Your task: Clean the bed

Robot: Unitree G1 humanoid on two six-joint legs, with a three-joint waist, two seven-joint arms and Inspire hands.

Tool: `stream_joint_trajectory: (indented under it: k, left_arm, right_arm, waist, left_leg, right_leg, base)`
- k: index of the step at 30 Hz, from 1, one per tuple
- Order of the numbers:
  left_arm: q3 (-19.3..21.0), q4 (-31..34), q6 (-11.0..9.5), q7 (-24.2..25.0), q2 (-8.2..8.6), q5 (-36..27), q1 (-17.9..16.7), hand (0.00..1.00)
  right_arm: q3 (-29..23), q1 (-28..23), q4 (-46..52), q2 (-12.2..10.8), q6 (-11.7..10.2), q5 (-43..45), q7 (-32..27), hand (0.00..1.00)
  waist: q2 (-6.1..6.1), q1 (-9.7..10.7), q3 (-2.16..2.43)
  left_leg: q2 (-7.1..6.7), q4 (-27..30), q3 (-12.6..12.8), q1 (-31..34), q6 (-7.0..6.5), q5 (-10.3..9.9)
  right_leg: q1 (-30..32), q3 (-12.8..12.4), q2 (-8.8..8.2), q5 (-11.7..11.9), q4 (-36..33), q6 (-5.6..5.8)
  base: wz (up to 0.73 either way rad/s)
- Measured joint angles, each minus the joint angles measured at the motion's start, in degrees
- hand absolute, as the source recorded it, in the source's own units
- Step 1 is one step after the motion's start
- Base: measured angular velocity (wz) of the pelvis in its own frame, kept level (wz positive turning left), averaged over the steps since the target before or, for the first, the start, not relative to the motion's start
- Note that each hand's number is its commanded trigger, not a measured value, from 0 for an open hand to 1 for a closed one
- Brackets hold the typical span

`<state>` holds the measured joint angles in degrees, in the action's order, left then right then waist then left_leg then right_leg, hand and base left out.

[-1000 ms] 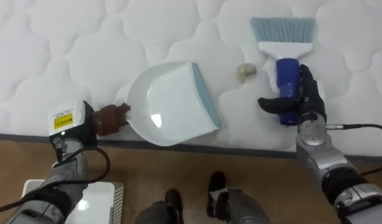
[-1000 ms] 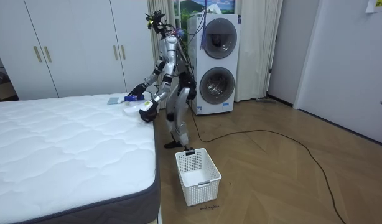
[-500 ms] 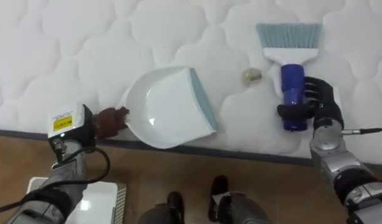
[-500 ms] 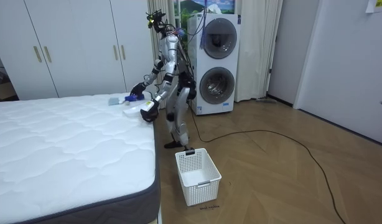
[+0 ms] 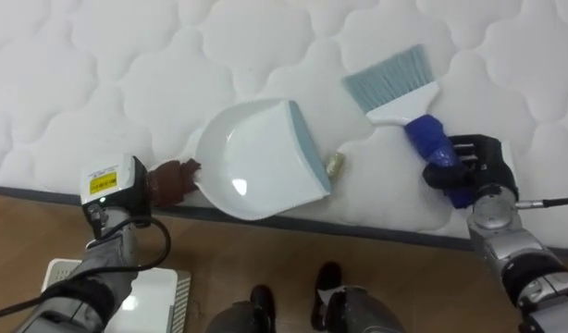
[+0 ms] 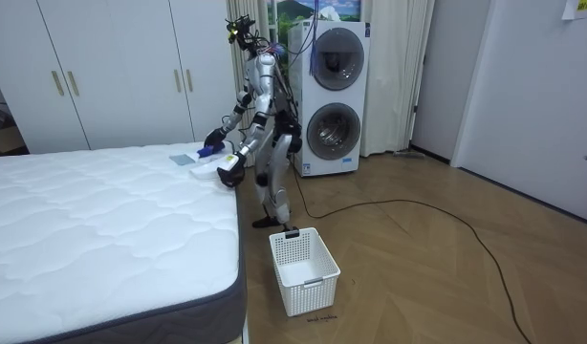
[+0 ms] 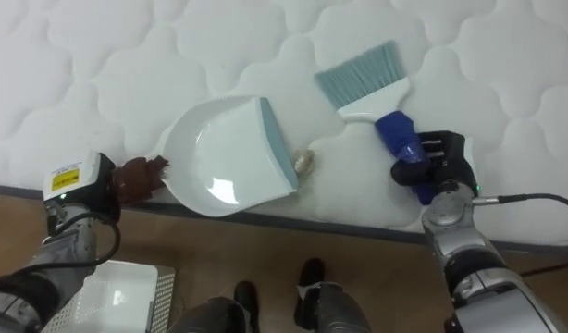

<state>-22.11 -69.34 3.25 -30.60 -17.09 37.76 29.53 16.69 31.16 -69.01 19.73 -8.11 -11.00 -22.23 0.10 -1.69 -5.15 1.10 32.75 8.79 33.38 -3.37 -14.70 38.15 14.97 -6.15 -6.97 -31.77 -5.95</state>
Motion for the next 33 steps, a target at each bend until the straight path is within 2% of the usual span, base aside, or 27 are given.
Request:
stream_joint_trajectory:
  k: [18,24,29,33]
  left_arm:
    - [-0.1,0.0,0.5,-0.2,0.01,0.1,0.0,1.0]
    - [-0.7,0.1,1.6,-0.5,0.0,0.5,0.1,1.0]
    - [-0.8,0.6,2.5,-0.5,-0.21,2.0,0.1,1.0]
    - [-0.8,1.9,3.2,-0.5,-1.48,5.0,0.2,1.0]
  right_arm:
    - [0.0,-0.2,-0.3,0.0,0.3,0.2,-0.9,1.0]
    - [0.0,-0.1,0.0,0.0,1.7,0.6,-1.8,1.0]
    - [-0.5,0.6,0.0,0.5,2.9,4.9,-2.7,1.0]
    - [-0.4,0.9,-0.1,1.9,4.7,8.8,-2.9,1.0]
  waist:
    - [0.01,0.6,-0.01]
    - [-0.03,0.7,0.01]
    - [-0.41,1.2,0.02]
    - [-1.6,1.4,0.26]
  left_leg:
    - [-0.02,0.1,-0.1,0.2,-0.01,0.0]
    - [-0.05,0.6,-0.2,0.6,-0.07,0.0]
    - [-0.93,0.9,0.0,1.1,-0.14,0.0]
    - [-0.93,1.1,0.0,1.5,-0.21,0.0]
  right_leg:
    - [0.0,0.1,0.01,0.0,0.1,0.02]
    - [0.3,0.1,-0.12,0.0,-0.6,0.05]
    - [1.6,-0.5,-1.13,-0.7,-2.3,0.28]
    - [1.9,-0.4,-1.18,-0.6,-2.3,0.27]
  base:
    - [0.0]
    - [0.01]
    - [0.03]
    - [0.0]
